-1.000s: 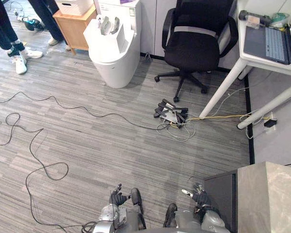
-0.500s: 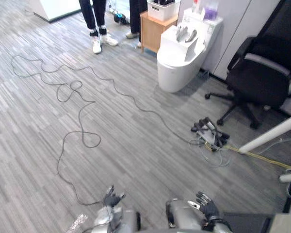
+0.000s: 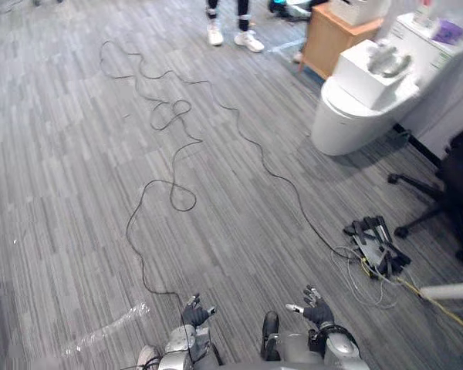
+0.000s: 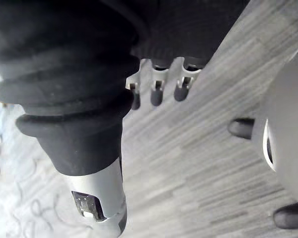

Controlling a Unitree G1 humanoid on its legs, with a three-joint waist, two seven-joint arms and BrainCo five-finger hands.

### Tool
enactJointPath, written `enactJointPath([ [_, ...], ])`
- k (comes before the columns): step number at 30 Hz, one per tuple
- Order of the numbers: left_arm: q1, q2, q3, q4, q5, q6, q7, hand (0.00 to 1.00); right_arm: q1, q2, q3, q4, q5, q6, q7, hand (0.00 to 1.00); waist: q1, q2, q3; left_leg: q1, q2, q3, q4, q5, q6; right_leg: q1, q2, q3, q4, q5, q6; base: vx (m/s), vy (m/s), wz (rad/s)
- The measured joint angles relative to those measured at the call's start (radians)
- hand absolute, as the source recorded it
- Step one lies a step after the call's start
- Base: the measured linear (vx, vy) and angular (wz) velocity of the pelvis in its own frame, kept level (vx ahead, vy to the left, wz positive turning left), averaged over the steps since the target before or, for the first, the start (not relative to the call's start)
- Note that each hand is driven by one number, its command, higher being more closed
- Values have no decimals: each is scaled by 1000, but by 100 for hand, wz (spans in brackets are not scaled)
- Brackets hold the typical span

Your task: Organize washtable

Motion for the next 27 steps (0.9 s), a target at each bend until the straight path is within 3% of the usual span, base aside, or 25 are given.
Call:
enactJointPath([
  [2,4,21,-19,11,5,1,0,0,-16,-1,-1,24,0,0,0,0,-5,1,0,7,-26,6,-53,59,-3,6,-39,-59,32,-1,1,-7,135,106],
  [5,16,48,-24,29,10,1,0,0,-25,2,-11,41,0,1,0,0,-10,2,0,46,-46,-4,-140,102,1,37,-55,-101,39,-1,2,-16,90,59],
  [13,53,80,9,70,34,9,0,0,-44,4,-12,74,-13,7,1,0,-13,-6,-1,98,-74,-17,-192,124,4,61,-80,-103,64,8,16,-76,42,8],
  [18,53,84,22,82,48,9,-1,0,-46,10,-12,90,-27,7,18,0,-12,-25,-9,109,-97,-22,-233,164,50,67,-84,-81,36,21,42,-127,27,2],
  [20,52,88,35,86,47,8,-1,0,-47,15,-10,91,-30,17,21,0,-12,-37,-9,112,-116,-25,-254,184,64,70,-98,-71,27,10,70,-136,3,2],
  [26,47,92,36,107,48,7,-1,0,-63,12,4,115,-32,26,26,0,-22,-39,-12,115,-146,-61,-258,206,89,95,-120,-75,8,-18,96,-133,-8,13],
  [27,35,99,44,127,48,0,-1,0,-85,-11,48,193,-70,37,43,0,0,-50,-34,116,-226,-133,-257,171,152,158,-133,-3,-76,23,123,-32,-2,7],
])
